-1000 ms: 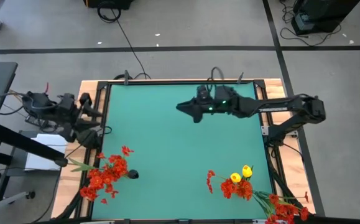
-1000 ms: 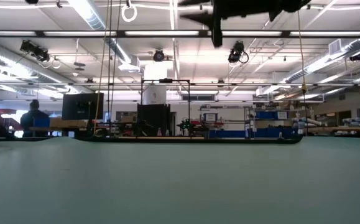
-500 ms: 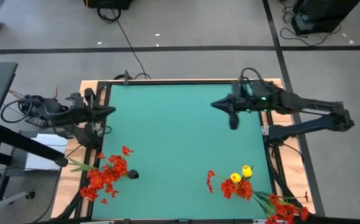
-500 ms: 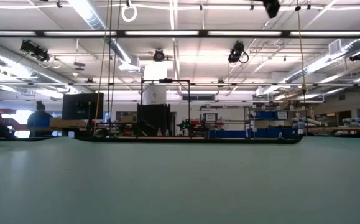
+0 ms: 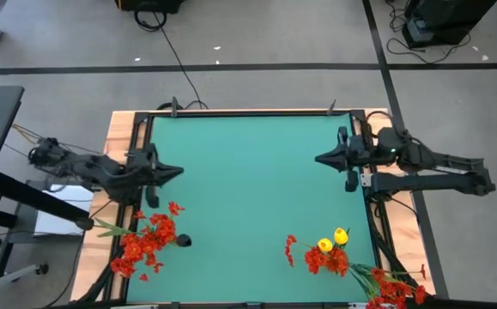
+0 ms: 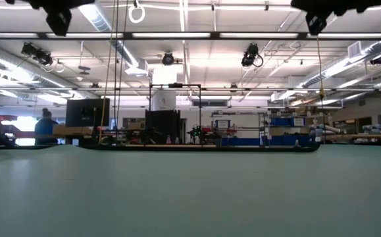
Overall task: Sort flowers into vase by color
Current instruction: Return to Home Position
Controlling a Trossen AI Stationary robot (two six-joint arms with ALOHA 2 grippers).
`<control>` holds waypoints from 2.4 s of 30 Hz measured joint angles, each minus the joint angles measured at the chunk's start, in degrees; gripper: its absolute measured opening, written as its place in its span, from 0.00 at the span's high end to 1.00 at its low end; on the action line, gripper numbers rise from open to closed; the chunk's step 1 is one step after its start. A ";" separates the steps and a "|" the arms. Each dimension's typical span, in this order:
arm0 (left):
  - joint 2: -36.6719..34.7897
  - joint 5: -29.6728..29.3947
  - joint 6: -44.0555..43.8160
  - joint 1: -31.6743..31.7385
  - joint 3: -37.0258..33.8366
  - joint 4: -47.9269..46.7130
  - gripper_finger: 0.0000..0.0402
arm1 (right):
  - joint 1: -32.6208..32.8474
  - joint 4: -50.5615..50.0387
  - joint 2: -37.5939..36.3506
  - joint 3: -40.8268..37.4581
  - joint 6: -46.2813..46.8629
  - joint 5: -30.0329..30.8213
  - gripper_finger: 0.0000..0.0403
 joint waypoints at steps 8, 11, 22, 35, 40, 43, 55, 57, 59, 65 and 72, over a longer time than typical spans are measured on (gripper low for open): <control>0.91 25.44 0.35 21.39 -1.27 1.46 1.00 | -0.27 15.97 4.10 -6.90 2.97 -1.37 0.99; -0.94 32.16 0.89 28.20 -1.27 1.03 1.00 | -0.27 19.05 6.58 -7.22 5.12 -1.75 0.99; -11.85 32.68 -0.98 28.35 -1.39 -8.78 1.00 | -0.26 15.42 2.69 -7.21 4.46 3.92 0.99; -13.55 26.18 2.42 20.33 -18.80 12.55 1.00 | 0.38 11.92 0.70 -9.27 4.43 4.06 0.99; -17.62 28.65 6.02 20.33 -18.78 8.45 1.00 | -0.65 22.45 -1.67 -17.65 8.86 5.42 0.99; -21.04 28.62 6.01 20.36 -18.78 3.64 1.00 | -1.57 25.61 -3.65 -21.84 11.59 3.99 0.99; -25.39 25.40 5.54 20.19 -23.71 8.36 1.00 | -2.47 29.11 -16.63 -33.11 12.48 1.53 0.99; -25.25 26.00 4.00 19.59 -25.20 9.56 1.00 | -2.00 29.54 -18.58 -34.16 13.35 0.72 0.99; -25.30 26.07 2.51 18.89 -27.00 11.76 1.00 | -0.93 28.86 -20.05 -35.15 13.73 -1.35 0.99; -25.32 21.68 1.32 14.90 -30.44 16.75 1.00 | 5.76 26.13 -21.89 -36.39 14.48 -0.53 1.00; -25.34 17.61 5.09 11.54 -30.21 16.33 1.00 | 10.80 21.01 -24.61 -36.39 11.80 6.53 1.00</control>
